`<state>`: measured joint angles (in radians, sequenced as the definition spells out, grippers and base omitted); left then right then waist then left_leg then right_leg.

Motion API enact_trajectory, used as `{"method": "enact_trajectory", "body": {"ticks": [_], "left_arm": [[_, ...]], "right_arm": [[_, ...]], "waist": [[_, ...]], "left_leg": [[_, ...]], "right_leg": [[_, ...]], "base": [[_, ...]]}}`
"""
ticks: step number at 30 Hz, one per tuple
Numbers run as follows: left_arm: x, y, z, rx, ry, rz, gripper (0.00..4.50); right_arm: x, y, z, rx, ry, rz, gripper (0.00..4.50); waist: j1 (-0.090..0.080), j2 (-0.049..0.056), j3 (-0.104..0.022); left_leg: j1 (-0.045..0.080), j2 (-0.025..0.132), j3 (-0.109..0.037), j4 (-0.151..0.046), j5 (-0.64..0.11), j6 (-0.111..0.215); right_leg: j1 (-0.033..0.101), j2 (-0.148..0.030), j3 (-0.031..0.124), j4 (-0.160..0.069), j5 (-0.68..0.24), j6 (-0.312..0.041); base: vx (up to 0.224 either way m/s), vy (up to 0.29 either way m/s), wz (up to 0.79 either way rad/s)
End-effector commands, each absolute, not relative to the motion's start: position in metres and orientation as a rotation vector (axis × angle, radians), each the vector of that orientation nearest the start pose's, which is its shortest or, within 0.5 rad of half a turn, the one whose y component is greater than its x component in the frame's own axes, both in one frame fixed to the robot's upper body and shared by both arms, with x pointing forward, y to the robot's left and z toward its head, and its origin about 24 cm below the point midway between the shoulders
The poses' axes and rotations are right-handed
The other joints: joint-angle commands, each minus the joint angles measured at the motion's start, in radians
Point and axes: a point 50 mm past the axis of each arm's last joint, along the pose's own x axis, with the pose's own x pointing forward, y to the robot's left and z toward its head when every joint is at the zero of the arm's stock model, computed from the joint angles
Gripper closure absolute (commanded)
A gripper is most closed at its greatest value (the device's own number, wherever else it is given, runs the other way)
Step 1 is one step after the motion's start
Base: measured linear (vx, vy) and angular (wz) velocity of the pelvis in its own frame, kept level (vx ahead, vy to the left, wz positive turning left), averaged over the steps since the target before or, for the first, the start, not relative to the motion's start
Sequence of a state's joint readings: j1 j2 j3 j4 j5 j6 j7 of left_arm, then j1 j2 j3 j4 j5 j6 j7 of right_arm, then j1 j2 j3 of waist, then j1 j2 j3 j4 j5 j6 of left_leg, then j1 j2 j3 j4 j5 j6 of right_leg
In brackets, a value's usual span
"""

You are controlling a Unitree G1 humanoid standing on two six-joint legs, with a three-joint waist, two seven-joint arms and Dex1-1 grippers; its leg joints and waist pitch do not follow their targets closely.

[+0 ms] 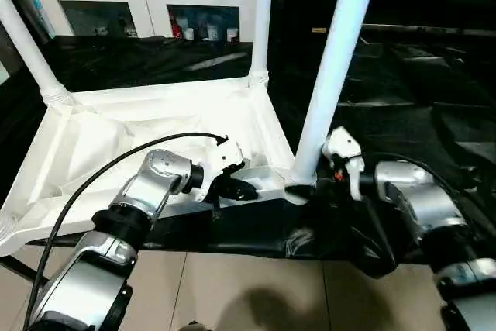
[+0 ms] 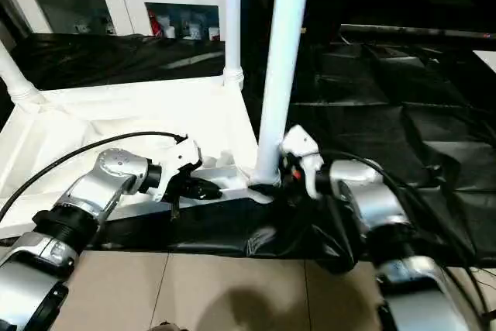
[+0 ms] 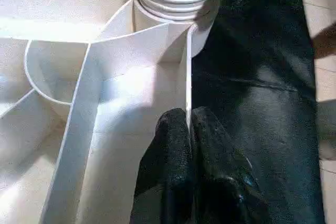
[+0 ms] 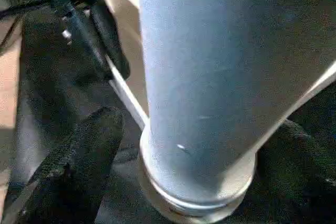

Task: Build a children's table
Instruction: Rotate leg to tighten

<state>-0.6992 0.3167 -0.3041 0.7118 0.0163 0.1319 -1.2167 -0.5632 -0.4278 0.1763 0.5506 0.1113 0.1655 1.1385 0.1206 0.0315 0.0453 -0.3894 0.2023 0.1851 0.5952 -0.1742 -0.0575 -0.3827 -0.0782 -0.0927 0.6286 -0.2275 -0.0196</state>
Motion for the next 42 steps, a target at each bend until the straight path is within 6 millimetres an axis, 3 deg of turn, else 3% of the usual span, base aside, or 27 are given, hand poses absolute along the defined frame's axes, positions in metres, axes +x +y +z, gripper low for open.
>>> {"method": "enact_trajectory", "body": {"ticks": [1,12,15,19,20,22,25,27,30,32,33,36,37,42], "left_arm": [[0.326,0.116,0.057,0.372,0.492,-1.38,4.5],[0.327,0.116,0.056,0.367,0.489,-1.364,4.5],[0.332,0.115,0.053,0.377,0.484,-1.274,4.5],[0.346,0.106,0.05,0.36,0.479,-1.07,4.5],[0.352,0.1,0.049,0.341,0.488,-0.972,4.5],[0.355,0.093,0.048,0.314,0.498,-0.898,4.5],[0.358,0.076,0.045,0.301,0.502,-0.838,4.5],[0.358,0.073,0.045,0.304,0.502,-0.836,4.5],[0.357,0.064,0.045,0.322,0.49,-0.854,4.5],[0.357,0.062,0.047,0.333,0.472,-0.875,4.5],[0.357,0.063,0.048,0.348,0.46,-0.894,4.5],[0.356,0.068,0.048,0.359,0.453,-0.937,4.5],[0.355,0.07,0.048,0.365,0.447,-0.962,4.5],[0.35,0.083,0.046,0.394,0.467,-1.058,4.5]], "right_arm": [[0.318,-0.161,0.061,-0.266,0.41,1.199,0.84],[0.318,-0.157,0.061,-0.204,0.402,1.188,1.7],[0.32,-0.155,0.051,-0.184,0.425,1.087,1.76],[0.33,-0.146,0.031,-0.106,0.463,0.809,1.81],[0.334,-0.14,0.023,-0.072,0.478,0.685,1.81],[0.338,-0.135,0.017,-0.036,0.501,0.553,1.82],[0.342,-0.12,0.01,0.016,0.534,0.377,1.82],[0.343,-0.116,0.009,0.039,0.534,0.348,1.82],[0.347,-0.097,0.015,0.054,0.5,0.382,1.82],[0.349,-0.089,0.023,0.04,0.45,0.44,1.82],[0.351,-0.087,0.03,0.043,0.411,0.492,1.27],[0.353,-0.091,0.038,0.016,0.371,0.563,1.07],[0.353,-0.095,0.041,0.01,0.362,0.6,0.77],[0.35,-0.115,0.052,-0.083,0.34,0.753,0.64]], "waist": [[0.0,-0.007,-0.067],[0.0,-0.008,-0.067],[-0.002,-0.008,-0.066],[-0.013,-0.008,-0.058],[-0.015,-0.003,-0.055],[-0.02,-0.005,-0.051],[-0.035,-0.001,-0.043],[-0.039,-0.004,-0.042],[-0.035,-0.004,-0.05],[-0.033,-0.005,-0.054],[-0.033,-0.008,-0.054],[-0.03,-0.008,-0.057],[-0.03,-0.011,-0.058],[-0.028,-0.011,-0.063]], "left_leg": [[0.019,0.041,-0.015,-0.061,-0.119,0.082],[0.02,0.041,-0.015,-0.06,-0.112,0.082],[0.02,0.042,-0.015,-0.061,-0.113,0.079],[0.029,0.04,-0.017,-0.072,-0.194,0.027],[0.033,0.04,-0.019,-0.076,-0.231,0.003],[0.035,0.039,-0.022,-0.081,-0.262,-0.018],[0.042,0.035,-0.024,-0.086,-0.33,-0.037],[0.05,0.033,-0.028,-0.087,-0.372,-0.041],[0.044,0.035,-0.027,-0.09,-0.323,-0.026],[0.039,0.037,-0.024,-0.091,-0.262,-0.009],[0.038,0.036,-0.023,-0.091,-0.256,-0.005],[0.031,0.035,-0.022,-0.087,-0.222,0.017],[0.03,0.035,-0.021,-0.086,-0.205,0.025],[0.024,0.036,-0.018,-0.077,-0.128,0.062]], "right_leg": [[0.049,-0.082,0.056,-0.066,0.037,-0.25],[0.049,-0.08,0.055,-0.066,0.022,-0.248],[0.045,-0.081,0.056,-0.067,0.009,-0.246],[0.041,-0.084,0.057,-0.085,-0.138,-0.229],[0.037,-0.086,0.059,-0.092,-0.221,-0.207],[0.037,-0.086,0.058,-0.1,-0.273,-0.189],[0.03,-0.086,0.058,-0.113,-0.367,-0.163],[0.029,-0.089,0.058,-0.124,-0.431,-0.145],[0.035,-0.088,0.062,-0.122,-0.36,-0.137],[0.042,-0.085,0.061,-0.112,-0.24,-0.158],[0.043,-0.086,0.061,-0.111,-0.231,-0.162],[0.048,-0.086,0.059,-0.106,-0.184,-0.171],[0.05,-0.086,0.059,-0.103,-0.161,-0.177],[0.058,-0.084,0.057,-0.086,-0.022,-0.212]], "base": [[0.0,0.0,0.0],[0.0,0.0,0.0],[0.0,0.0,0.0],[0.0,0.0,0.0],[0.0,0.0,0.0],[0.0,0.0,0.0],[0.0,0.0,0.0],[0.0,0.0,0.0],[0.0,0.0,0.0],[0.0,0.0,0.0],[0.0,0.0,0.0],[0.0,0.0,0.0],[0.0,0.0,0.0],[0.0,0.0,0.0]]}}
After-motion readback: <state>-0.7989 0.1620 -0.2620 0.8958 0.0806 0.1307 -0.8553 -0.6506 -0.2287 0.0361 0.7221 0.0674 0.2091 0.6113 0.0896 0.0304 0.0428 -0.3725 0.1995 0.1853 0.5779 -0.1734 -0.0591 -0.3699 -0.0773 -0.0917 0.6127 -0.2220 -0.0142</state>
